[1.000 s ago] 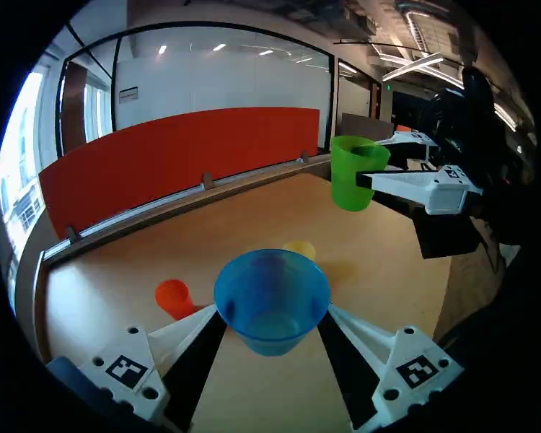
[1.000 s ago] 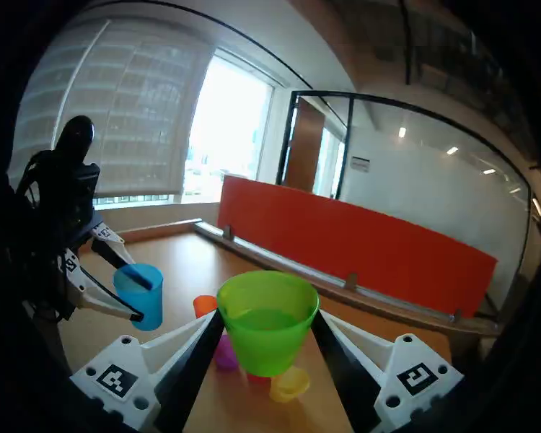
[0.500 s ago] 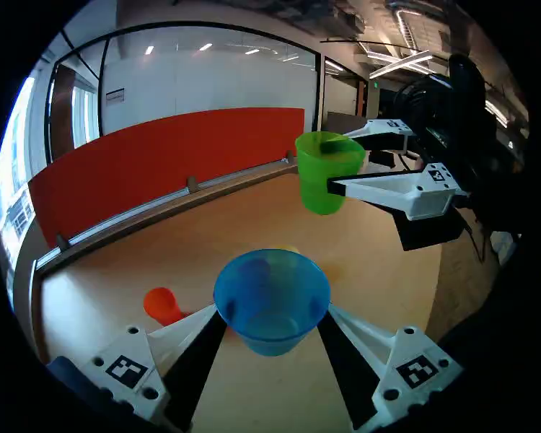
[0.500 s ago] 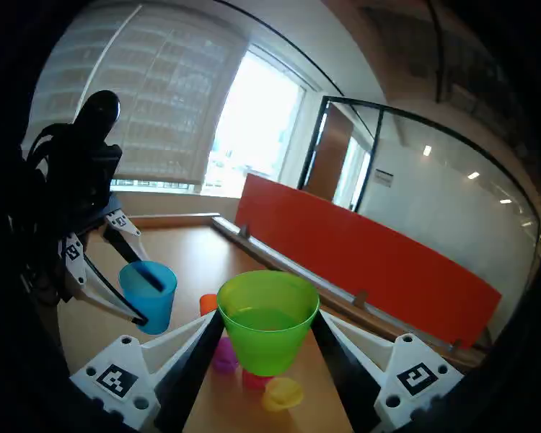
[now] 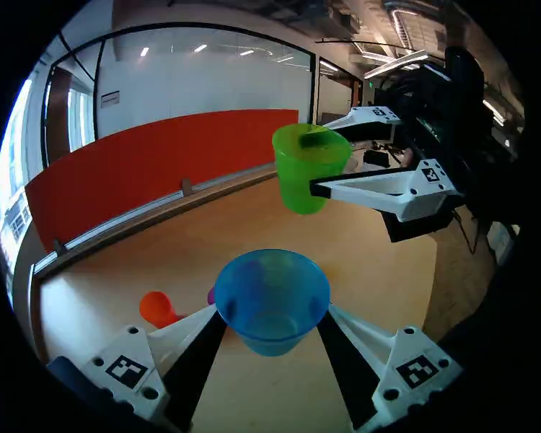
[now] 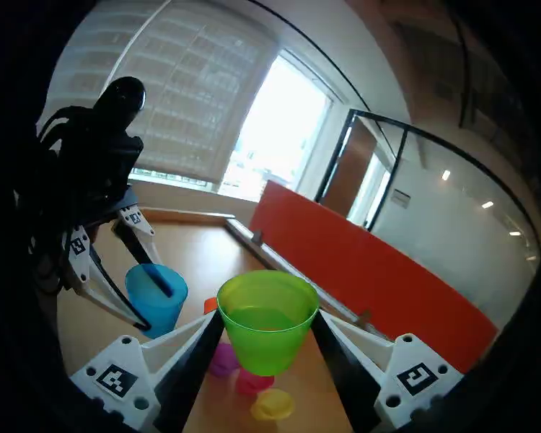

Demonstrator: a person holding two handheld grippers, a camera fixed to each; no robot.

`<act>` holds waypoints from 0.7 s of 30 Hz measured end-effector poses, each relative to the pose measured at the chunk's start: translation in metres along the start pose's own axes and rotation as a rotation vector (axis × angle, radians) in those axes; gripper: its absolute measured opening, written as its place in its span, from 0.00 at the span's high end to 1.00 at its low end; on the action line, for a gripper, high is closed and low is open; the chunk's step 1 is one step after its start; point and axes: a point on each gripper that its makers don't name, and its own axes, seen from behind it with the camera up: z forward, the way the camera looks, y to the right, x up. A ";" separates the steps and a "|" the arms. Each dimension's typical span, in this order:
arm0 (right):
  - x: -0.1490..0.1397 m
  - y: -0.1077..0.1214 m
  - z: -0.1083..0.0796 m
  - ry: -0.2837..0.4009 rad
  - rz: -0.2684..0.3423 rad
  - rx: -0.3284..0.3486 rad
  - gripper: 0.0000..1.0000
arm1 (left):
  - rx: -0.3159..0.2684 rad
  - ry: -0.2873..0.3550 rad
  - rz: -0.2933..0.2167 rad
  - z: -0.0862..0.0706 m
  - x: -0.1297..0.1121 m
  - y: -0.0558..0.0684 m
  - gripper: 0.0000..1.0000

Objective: Pour water

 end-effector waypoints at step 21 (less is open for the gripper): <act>0.022 -0.010 0.012 0.027 -0.165 0.045 0.11 | -0.010 0.014 0.009 -0.003 0.008 0.009 0.17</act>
